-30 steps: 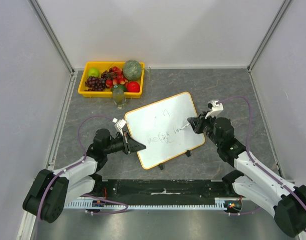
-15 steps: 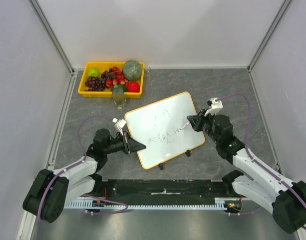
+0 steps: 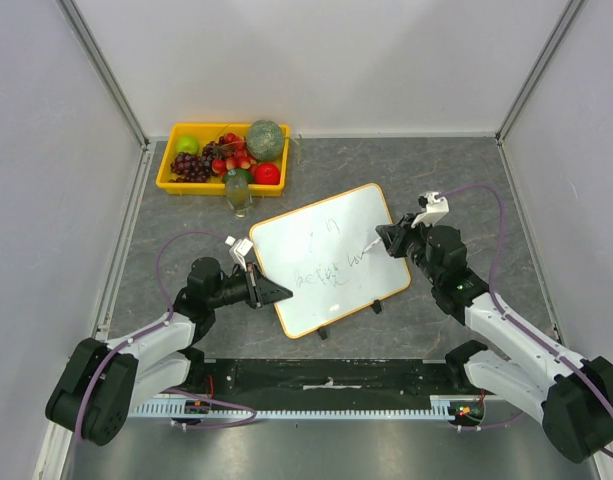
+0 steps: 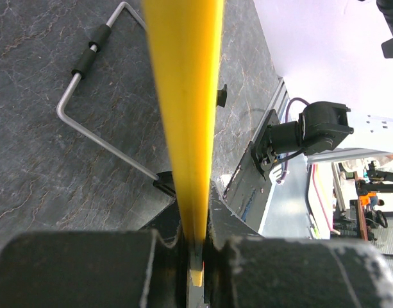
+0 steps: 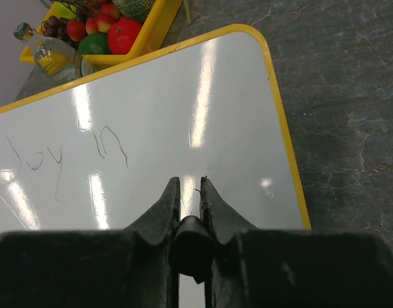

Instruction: Write a sentence on the whiteboard

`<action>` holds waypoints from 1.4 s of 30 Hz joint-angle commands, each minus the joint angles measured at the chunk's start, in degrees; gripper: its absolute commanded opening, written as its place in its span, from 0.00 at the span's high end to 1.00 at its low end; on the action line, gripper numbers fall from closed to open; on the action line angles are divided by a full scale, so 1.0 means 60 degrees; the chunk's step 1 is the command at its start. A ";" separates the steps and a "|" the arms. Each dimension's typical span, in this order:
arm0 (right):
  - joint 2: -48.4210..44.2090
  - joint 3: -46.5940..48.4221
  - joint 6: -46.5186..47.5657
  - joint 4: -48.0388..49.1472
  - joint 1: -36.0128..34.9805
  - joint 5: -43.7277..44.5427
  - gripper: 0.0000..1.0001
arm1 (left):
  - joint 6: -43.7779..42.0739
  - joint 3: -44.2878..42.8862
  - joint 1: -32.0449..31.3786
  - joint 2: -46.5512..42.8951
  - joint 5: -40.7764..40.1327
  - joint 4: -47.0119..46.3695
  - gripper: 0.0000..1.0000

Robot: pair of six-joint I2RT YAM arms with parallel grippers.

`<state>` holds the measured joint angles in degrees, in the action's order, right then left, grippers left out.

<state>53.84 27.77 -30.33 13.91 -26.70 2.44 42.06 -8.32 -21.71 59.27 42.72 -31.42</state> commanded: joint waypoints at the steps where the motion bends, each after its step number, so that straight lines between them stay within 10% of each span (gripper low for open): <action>1: 0.0357 0.0294 0.0103 0.0230 0.0084 0.0356 1.00 | -0.0888 0.0170 0.0104 0.0245 -0.1173 0.1267 0.98; 42: -0.0566 -0.0527 -0.0102 -0.0151 0.0290 -0.0466 1.00 | -0.0888 0.0185 0.0104 0.0245 -0.1158 0.1238 0.98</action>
<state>49.58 24.77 -31.48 12.84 -25.21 -1.23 42.00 -8.32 -21.71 59.27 42.74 -31.55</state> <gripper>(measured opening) 0.172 0.088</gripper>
